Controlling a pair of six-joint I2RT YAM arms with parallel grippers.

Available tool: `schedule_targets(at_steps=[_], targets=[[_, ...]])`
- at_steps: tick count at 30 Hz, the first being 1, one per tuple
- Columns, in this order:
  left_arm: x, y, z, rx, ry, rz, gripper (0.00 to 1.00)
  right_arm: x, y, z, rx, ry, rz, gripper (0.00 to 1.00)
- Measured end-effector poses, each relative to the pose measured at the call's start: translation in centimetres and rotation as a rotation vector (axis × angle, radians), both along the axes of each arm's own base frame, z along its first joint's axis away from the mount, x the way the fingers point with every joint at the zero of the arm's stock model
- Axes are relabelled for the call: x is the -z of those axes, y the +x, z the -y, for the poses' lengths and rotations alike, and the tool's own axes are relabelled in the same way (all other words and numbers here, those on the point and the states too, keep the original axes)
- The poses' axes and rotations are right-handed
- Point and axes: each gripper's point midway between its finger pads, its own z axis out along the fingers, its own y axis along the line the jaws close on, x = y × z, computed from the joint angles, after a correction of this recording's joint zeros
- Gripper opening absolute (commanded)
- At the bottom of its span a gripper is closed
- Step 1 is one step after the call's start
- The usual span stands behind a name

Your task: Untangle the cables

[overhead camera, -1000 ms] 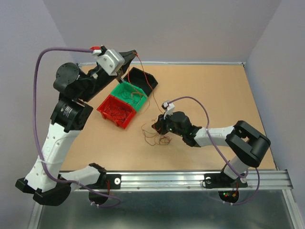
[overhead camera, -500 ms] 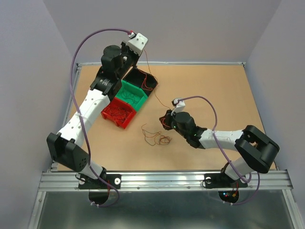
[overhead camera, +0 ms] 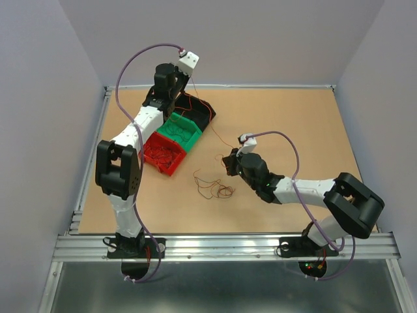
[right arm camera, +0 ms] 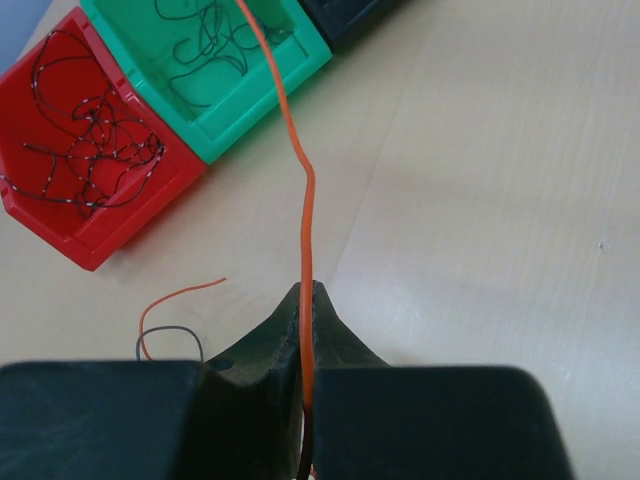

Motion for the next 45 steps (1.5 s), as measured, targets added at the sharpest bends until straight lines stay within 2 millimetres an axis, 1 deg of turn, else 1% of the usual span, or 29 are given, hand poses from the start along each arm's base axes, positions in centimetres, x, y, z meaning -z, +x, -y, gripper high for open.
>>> schedule_targets(at_steps=[2, 3, 4, 6, 7, 9, 10, 12, 14, 16, 17, 19, 21, 22, 24, 26, 28, 30, 33, 36, 39, 41, 42, 43, 45], targets=[[1.3, 0.7, -0.1, 0.005, -0.002, -0.016, 0.00, -0.1, 0.1, 0.2, 0.008, -0.012, 0.011, 0.01], [1.7, 0.9, -0.2, 0.010, -0.003, -0.020, 0.00, -0.1, 0.2, 0.3, 0.007, -0.022, 0.017, 0.00], [1.8, 1.0, -0.3, 0.013, -0.004, -0.021, 0.00, -0.1, 0.2, 0.3, 0.002, -0.035, 0.024, 0.00], [1.2, 1.2, -0.4, 0.024, -0.003, -0.010, 0.00, 0.0, 0.2, 0.4, -0.005, -0.057, 0.031, 0.00], [0.5, 1.3, -0.3, 0.033, 0.000, 0.000, 0.00, -0.2, 0.3, 0.4, -0.010, -0.066, 0.036, 0.01], [-1.7, 1.4, 0.0, 0.052, 0.006, 0.041, 0.00, -0.8, 0.9, 0.2, -0.019, -0.072, 0.039, 0.01], [-3.5, 1.5, 0.1, 0.059, 0.008, 0.073, 0.00, -1.5, 1.5, -0.1, -0.021, -0.065, 0.045, 0.00], [-6.1, 1.2, 0.1, 0.063, 0.006, 0.121, 0.00, -2.8, 2.7, -0.4, -0.031, -0.038, 0.054, 0.01], [-7.9, 0.1, -0.1, 0.064, 0.003, 0.145, 0.00, -4.9, 5.1, -1.0, -0.034, 0.010, 0.072, 0.01], [-9.8, -1.2, -0.5, 0.066, -0.006, 0.182, 0.00, -5.8, 6.7, -1.4, -0.031, 0.036, 0.077, 0.01], [-10.6, -2.2, -0.8, 0.068, -0.010, 0.195, 0.00, -6.2, 7.6, -1.8, -0.033, 0.049, 0.080, 0.01], [-11.8, -3.3, -1.1, 0.074, -0.022, 0.222, 0.00, -6.4, 9.2, -2.7, -0.040, 0.075, 0.071, 0.01], [-12.6, -3.6, -1.1, 0.079, -0.035, 0.242, 0.00, -5.8, 10.5, -3.6, -0.051, 0.086, 0.052, 0.01], [-12.8, -3.6, -1.0, 0.084, -0.044, 0.250, 0.00, -5.5, 11.4, -4.4, -0.061, 0.095, 0.043, 0.01], [-12.5, -3.3, -0.8, 0.089, -0.054, 0.242, 0.00, -4.5, 12.4, -5.2, -0.067, 0.097, 0.022, 0.01], [-11.8, -2.4, -0.3, 0.101, -0.067, 0.225, 0.00, -3.5, 13.4, -5.9, -0.069, 0.098, 0.002, 0.01], [-10.8, -1.4, 0.3, 0.112, -0.081, 0.203, 0.00, -2.1, 14.4, -6.3, -0.070, 0.091, -0.020, 0.01], [-9.3, -0.4, 1.0, 0.129, -0.091, 0.169, 0.00, -0.7, 15.2, -6.8, -0.074, 0.087, -0.039, 0.01], [-7.6, 0.3, 1.7, 0.150, -0.108, 0.130, 0.00, 0.8, 16.4, -7.0, -0.072, 0.080, -0.061, 0.00], [-5.9, 1.1, 2.2, 0.160, -0.121, 0.101, 0.00, 1.7, 18.3, -7.2, -0.064, 0.082, -0.075, 0.01], [-4.7, 1.7, 2.3, 0.160, -0.121, 0.087, 0.00, 2.6, 19.6, -7.3, -0.063, 0.081, -0.092, 0.00], [-3.6, 2.3, 2.1, 0.154, -0.118, 0.072, 0.00, 2.9, 20.3, -7.4, -0.064, 0.081, -0.097, 0.00], [-3.1, 2.5, 2.0, 0.150, -0.116, 0.064, 0.00, 3.2, 20.3, -7.4, -0.065, 0.078, -0.103, 0.02], [-2.8, 2.7, 1.8, 0.145, -0.117, 0.058, 0.00, 3.2, 20.9, -7.6, -0.067, 0.080, -0.104, 0.03], [-2.0, 3.3, 0.9, 0.124, -0.123, 0.044, 0.00, 3.3, 21.4, -7.8, -0.073, 0.082, -0.108, 0.07]])
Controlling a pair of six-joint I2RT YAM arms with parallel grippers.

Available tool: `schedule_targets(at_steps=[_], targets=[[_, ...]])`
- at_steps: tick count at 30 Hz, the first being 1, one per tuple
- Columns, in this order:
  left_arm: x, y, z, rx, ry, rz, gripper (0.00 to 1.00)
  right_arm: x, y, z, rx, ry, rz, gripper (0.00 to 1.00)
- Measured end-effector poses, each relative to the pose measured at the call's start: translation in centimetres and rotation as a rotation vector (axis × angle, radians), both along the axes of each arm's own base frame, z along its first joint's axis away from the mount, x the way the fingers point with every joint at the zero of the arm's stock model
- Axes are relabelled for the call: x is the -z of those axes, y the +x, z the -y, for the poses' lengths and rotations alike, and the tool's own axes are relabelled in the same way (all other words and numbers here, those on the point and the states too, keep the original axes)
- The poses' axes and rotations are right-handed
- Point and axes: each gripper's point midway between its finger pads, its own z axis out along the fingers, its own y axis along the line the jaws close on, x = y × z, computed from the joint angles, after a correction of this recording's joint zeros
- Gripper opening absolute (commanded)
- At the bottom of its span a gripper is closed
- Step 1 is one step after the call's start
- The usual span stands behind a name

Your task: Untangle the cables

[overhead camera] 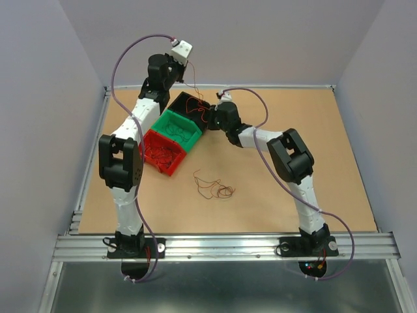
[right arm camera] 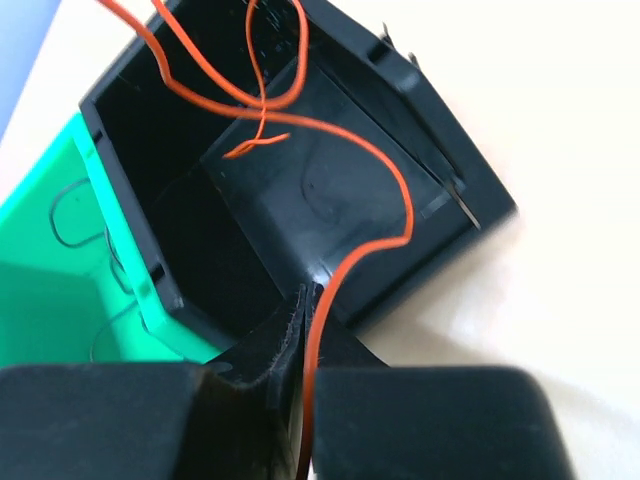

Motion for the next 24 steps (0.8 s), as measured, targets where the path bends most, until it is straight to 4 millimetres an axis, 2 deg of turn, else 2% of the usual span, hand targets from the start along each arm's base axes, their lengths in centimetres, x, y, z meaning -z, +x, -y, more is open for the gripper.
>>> schedule_targets(at_steps=[2, 3, 5, 6, 9, 10, 13, 14, 15, 18, 24], targets=[[0.7, 0.6, -1.4, -0.027, -0.015, -0.016, 0.00, 0.1, 0.5, -0.4, -0.011, 0.007, -0.002, 0.19], [1.0, 1.0, -2.2, -0.044, -0.028, -0.024, 0.00, 0.0, 0.6, -0.6, -0.015, 0.010, -0.002, 0.28], [1.9, 1.7, -4.0, -0.079, -0.049, -0.043, 0.00, 0.2, 0.7, -0.9, -0.020, 0.017, -0.011, 0.35], [2.3, 2.0, -4.9, -0.096, -0.062, -0.053, 0.00, 0.0, 0.8, -1.0, -0.023, 0.019, -0.009, 0.44], [4.4, 2.8, -7.1, -0.137, -0.086, -0.092, 0.00, -0.3, 0.9, -1.0, -0.022, 0.027, -0.010, 0.59], [5.1, 2.9, -7.8, -0.148, -0.090, -0.105, 0.00, -0.4, 1.0, -1.1, -0.020, 0.032, -0.012, 0.59], [7.3, 3.0, -9.0, -0.174, -0.095, -0.145, 0.00, -0.6, 1.3, -0.8, -0.006, 0.044, -0.009, 0.57], [7.9, 3.0, -9.0, -0.179, -0.096, -0.157, 0.00, -0.6, 1.4, -0.7, -0.001, 0.046, -0.011, 0.53], [8.5, 3.0, -8.9, -0.182, -0.097, -0.167, 0.00, -0.6, 1.5, -0.5, 0.005, 0.048, -0.013, 0.35], [9.1, 2.9, -8.8, -0.190, -0.098, -0.179, 0.00, -0.3, 1.6, 0.0, 0.019, 0.051, -0.031, 0.12], [8.9, 3.0, -8.7, -0.187, -0.102, -0.163, 0.00, 0.2, 2.0, 0.9, 0.037, 0.045, -0.055, 0.09]])
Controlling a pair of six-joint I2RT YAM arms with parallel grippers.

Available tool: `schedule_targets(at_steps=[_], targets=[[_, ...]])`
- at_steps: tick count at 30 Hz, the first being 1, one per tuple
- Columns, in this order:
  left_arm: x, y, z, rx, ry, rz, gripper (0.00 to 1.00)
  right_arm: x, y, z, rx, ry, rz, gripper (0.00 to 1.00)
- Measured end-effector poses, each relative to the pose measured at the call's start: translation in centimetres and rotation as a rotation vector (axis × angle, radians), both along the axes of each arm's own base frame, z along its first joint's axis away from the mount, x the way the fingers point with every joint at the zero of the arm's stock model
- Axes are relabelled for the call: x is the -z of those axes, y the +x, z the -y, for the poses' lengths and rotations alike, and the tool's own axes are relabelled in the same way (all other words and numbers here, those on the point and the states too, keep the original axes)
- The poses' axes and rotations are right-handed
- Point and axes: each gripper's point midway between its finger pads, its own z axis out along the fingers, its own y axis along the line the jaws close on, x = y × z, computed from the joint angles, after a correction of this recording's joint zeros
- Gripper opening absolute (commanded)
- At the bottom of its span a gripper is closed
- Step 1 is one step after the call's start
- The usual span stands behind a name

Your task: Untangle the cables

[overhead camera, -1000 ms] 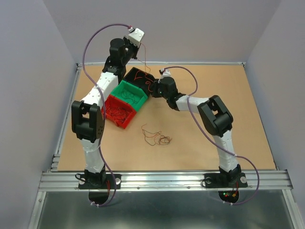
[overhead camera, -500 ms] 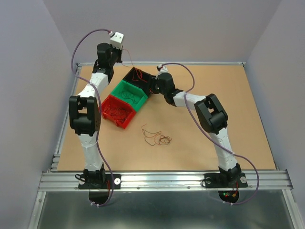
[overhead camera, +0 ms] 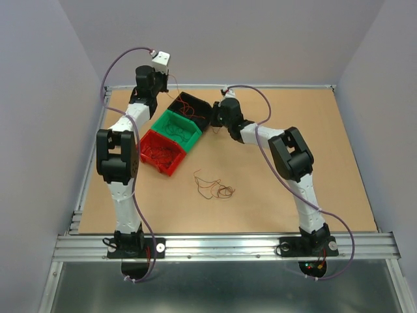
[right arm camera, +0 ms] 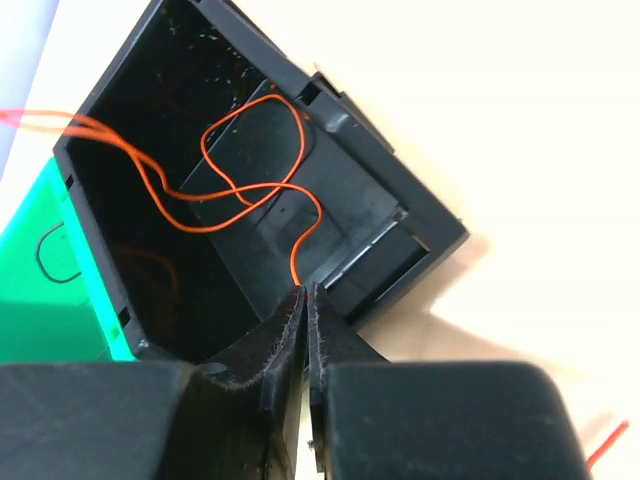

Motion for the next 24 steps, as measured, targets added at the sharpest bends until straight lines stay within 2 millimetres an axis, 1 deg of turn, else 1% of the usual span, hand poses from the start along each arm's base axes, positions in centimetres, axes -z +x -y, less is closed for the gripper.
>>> schedule_targets(at_steps=[1, 2, 5, 8, 9, 12, 14, 16, 17, 18, 19, 21, 22, 23, 24], targets=[[0.1, -0.1, 0.0, 0.005, 0.000, 0.000, 0.00, 0.1, 0.0, 0.0, 0.001, -0.001, -0.002, 0.09], [0.6, -0.3, 0.2, 0.016, 0.002, -0.007, 0.00, 0.1, 0.1, 0.2, 0.003, -0.003, -0.004, 0.09], [2.2, -0.7, 0.5, 0.040, 0.018, -0.036, 0.00, 0.2, 0.1, 0.4, 0.006, -0.005, -0.008, 0.13], [3.3, -1.2, 1.1, 0.057, 0.051, -0.056, 0.00, 0.1, -0.1, 0.6, 0.007, -0.008, -0.011, 0.14], [3.6, -1.4, 1.6, 0.066, 0.075, -0.060, 0.00, 0.0, -0.3, 0.7, 0.004, -0.012, -0.010, 0.18], [4.0, -1.9, 3.7, 0.102, 0.134, -0.064, 0.00, -0.8, -0.7, 1.0, -0.005, -0.022, 0.001, 0.19], [4.7, -2.7, 6.1, 0.140, 0.187, -0.078, 0.00, -1.5, -1.2, 1.3, -0.009, -0.028, 0.013, 0.20], [5.4, -3.4, 7.9, 0.172, 0.224, -0.108, 0.00, -2.3, -1.9, 1.8, -0.013, -0.037, 0.024, 0.25], [5.7, -3.5, 8.6, 0.185, 0.240, -0.125, 0.00, -2.6, -2.2, 2.0, -0.015, -0.042, 0.028, 0.27], [6.0, -3.5, 9.8, 0.204, 0.253, -0.141, 0.00, -2.9, -2.5, 2.2, -0.015, -0.047, 0.033, 0.30], [6.4, -3.3, 10.7, 0.215, 0.268, -0.158, 0.00, -3.1, -2.8, 2.5, -0.017, -0.054, 0.039, 0.36], [7.4, -2.8, 11.2, 0.214, 0.291, -0.188, 0.00, -3.3, -3.4, 3.0, -0.021, -0.072, 0.043, 0.43], [8.0, -2.8, 10.9, 0.207, 0.303, -0.206, 0.00, -3.1, -3.7, 3.2, -0.023, -0.082, 0.042, 0.50], [8.8, -2.8, 10.6, 0.199, 0.312, -0.225, 0.00, -3.0, -3.9, 3.4, -0.025, -0.089, 0.040, 0.54], [10.0, -3.0, 9.9, 0.186, 0.331, -0.264, 0.00, -2.5, -4.2, 3.6, -0.030, -0.108, 0.036, 0.57]])
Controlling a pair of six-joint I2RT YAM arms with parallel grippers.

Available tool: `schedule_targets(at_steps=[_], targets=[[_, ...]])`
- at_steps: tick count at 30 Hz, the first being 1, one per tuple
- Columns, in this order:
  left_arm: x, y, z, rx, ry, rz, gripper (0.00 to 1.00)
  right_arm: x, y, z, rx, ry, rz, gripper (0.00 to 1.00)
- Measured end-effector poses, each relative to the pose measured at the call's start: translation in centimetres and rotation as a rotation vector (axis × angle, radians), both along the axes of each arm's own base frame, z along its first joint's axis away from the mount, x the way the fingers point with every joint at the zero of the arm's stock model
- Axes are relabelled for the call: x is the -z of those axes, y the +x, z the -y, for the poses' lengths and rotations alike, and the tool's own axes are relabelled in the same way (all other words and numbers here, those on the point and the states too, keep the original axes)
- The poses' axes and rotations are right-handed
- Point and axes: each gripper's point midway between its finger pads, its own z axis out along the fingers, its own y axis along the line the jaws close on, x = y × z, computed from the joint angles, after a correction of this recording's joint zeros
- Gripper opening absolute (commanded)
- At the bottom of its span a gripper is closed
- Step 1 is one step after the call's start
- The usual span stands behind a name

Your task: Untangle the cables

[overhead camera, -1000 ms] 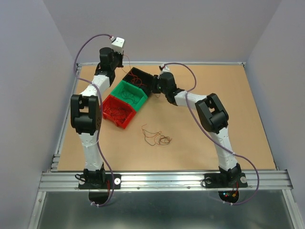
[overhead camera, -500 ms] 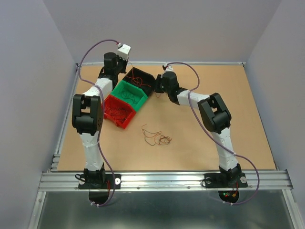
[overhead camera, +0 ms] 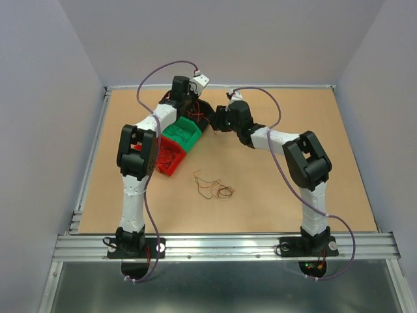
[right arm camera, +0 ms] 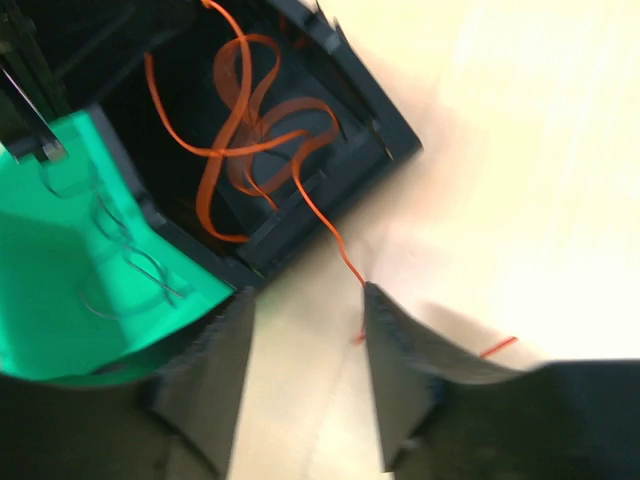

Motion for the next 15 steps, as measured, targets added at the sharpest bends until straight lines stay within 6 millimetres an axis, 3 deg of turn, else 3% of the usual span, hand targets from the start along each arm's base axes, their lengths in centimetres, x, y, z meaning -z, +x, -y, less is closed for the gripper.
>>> schedule_targets(at_steps=[1, 3, 9, 12, 15], targets=[[0.9, -0.1, -0.5, -0.011, 0.015, -0.022, 0.00, 0.4, -0.2, 0.1, -0.001, -0.010, -0.006, 0.64], [2.4, -0.4, -1.4, -0.032, 0.044, -0.061, 0.00, 1.2, -0.5, 0.5, -0.007, -0.039, -0.022, 0.68], [5.1, -0.3, -3.2, -0.085, 0.103, -0.108, 0.00, 3.1, -0.9, 0.9, -0.021, -0.095, -0.055, 0.67], [5.5, -0.2, -3.1, -0.084, 0.111, -0.114, 0.00, 5.5, -0.5, 0.8, -0.023, -0.133, -0.088, 0.49], [5.6, -0.3, -3.0, -0.078, 0.117, -0.117, 0.09, 7.3, -0.3, 0.8, -0.026, -0.155, -0.110, 0.22]])
